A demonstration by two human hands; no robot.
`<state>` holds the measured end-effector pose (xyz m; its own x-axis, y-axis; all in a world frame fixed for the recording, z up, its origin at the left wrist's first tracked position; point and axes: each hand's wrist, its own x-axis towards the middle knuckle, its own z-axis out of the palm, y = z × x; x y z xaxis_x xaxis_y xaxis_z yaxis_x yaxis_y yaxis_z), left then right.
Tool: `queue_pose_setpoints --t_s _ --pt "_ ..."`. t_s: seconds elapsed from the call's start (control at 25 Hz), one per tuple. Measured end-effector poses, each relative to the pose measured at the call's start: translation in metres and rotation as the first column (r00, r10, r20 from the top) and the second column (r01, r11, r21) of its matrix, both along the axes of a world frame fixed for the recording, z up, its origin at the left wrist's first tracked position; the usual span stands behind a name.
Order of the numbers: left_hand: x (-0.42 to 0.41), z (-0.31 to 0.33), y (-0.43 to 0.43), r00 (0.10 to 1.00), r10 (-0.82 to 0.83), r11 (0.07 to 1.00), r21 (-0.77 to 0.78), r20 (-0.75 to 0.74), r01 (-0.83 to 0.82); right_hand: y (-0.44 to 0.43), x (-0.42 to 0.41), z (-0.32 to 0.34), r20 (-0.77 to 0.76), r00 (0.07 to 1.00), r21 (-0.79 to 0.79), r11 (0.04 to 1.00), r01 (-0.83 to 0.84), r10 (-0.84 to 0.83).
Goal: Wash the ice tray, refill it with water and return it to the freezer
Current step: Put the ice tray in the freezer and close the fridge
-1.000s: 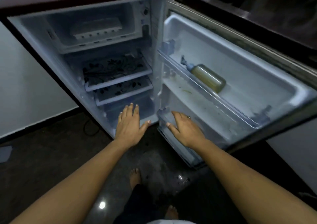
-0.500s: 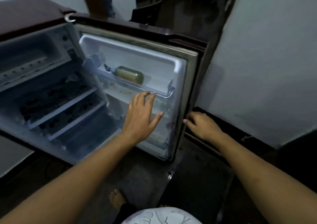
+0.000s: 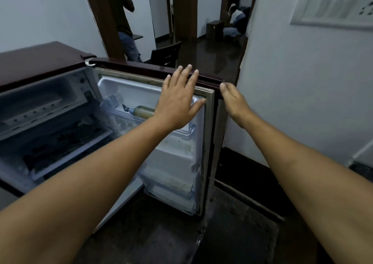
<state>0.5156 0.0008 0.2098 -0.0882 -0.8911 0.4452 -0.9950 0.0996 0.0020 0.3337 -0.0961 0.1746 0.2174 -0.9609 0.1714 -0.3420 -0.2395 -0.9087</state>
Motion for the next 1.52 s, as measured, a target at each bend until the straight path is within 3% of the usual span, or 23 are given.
queue_pose_setpoints --t_s 0.16,0.24,0.56,0.8,0.92,1.08,1.24,1.36,1.52 --pt "0.004 -0.003 -0.001 0.999 0.037 0.974 0.222 0.003 -0.036 0.007 0.005 0.001 0.041 0.999 0.063 0.998 -0.007 0.005" --pt "0.008 -0.013 0.01 0.999 0.028 0.967 0.253 -0.021 -0.022 0.016 0.007 -0.002 0.036 0.999 0.048 0.999 0.004 -0.005" --pt "0.051 -0.039 0.107 0.98 -0.041 0.991 0.12 -0.195 0.065 0.106 0.038 -0.02 0.078 0.997 -0.156 0.987 0.038 -0.027" --pt "0.103 -0.055 0.197 0.916 -0.087 0.996 -0.004 -0.392 0.093 0.196 0.094 -0.04 -0.041 0.992 -0.411 0.903 -0.122 0.116" --pt "0.131 -0.058 0.238 0.87 -0.065 0.996 -0.08 -0.489 0.029 0.232 0.129 -0.054 -0.149 0.981 -0.521 0.834 -0.184 0.124" --pt "0.178 -0.056 0.287 0.868 0.014 0.979 -0.169 -0.496 -0.112 0.26 0.187 -0.063 -0.269 0.946 -0.581 0.753 -0.309 0.181" --pt "0.232 -0.052 0.324 0.875 0.101 0.93 -0.267 -0.472 -0.252 0.279 0.256 -0.067 -0.301 0.86 -0.505 0.697 -0.51 0.412" --pt "0.271 -0.05 0.336 0.871 0.208 0.902 -0.256 -0.445 -0.347 0.29 0.312 -0.066 -0.348 0.789 -0.493 0.617 -0.613 0.506" --pt "0.336 -0.045 0.343 0.79 0.457 0.801 -0.198 -0.408 -0.565 0.296 0.391 -0.061 -0.405 0.728 -0.521 0.514 -0.681 0.554"
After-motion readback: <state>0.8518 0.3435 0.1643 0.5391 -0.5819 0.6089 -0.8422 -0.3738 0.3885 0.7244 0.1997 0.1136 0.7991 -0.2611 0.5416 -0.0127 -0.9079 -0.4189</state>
